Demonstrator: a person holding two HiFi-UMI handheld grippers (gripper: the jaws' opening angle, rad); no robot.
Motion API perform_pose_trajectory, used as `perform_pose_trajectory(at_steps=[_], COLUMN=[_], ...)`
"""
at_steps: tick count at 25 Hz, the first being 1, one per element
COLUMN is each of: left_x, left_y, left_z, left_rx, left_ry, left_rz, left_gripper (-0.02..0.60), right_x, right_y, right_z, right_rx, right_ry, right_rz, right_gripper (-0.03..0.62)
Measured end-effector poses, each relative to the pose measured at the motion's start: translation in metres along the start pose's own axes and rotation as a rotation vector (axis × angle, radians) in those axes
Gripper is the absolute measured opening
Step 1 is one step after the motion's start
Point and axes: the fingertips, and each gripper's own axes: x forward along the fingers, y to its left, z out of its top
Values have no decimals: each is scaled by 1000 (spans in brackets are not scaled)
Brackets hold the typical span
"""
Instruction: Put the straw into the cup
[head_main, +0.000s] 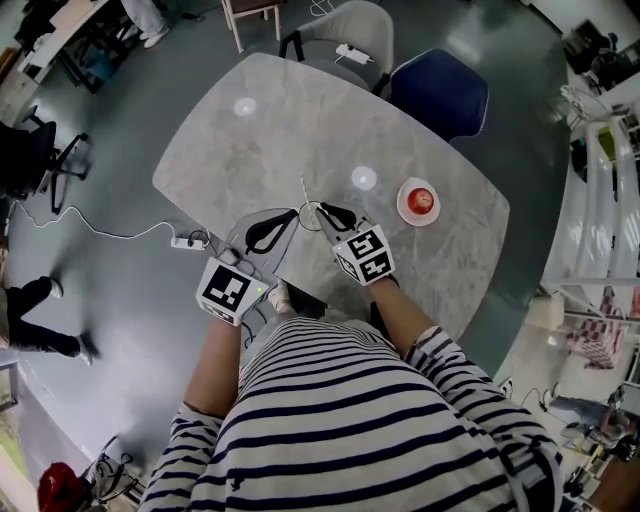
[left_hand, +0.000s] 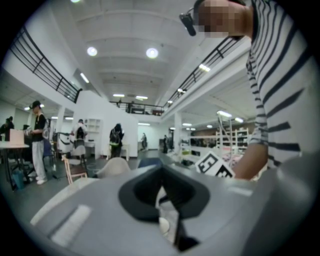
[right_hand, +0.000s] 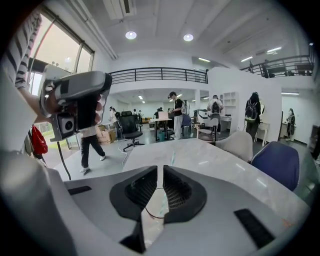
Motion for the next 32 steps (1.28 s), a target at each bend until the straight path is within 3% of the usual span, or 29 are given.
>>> perform_pose_trajectory(at_steps=[15, 32], left_x=[-2, -5], left_y=[-23, -55], left_z=[-2, -9], left_rx=[17, 3], left_ry=[16, 36], left_rz=[3, 52], left_gripper=[8, 8], right_x=[-75, -137], right_y=[14, 33], right_z=[60, 75], right_rx=[-49, -78], right_ry=[-208, -291], right_rz=[6, 83], right_gripper=[25, 9])
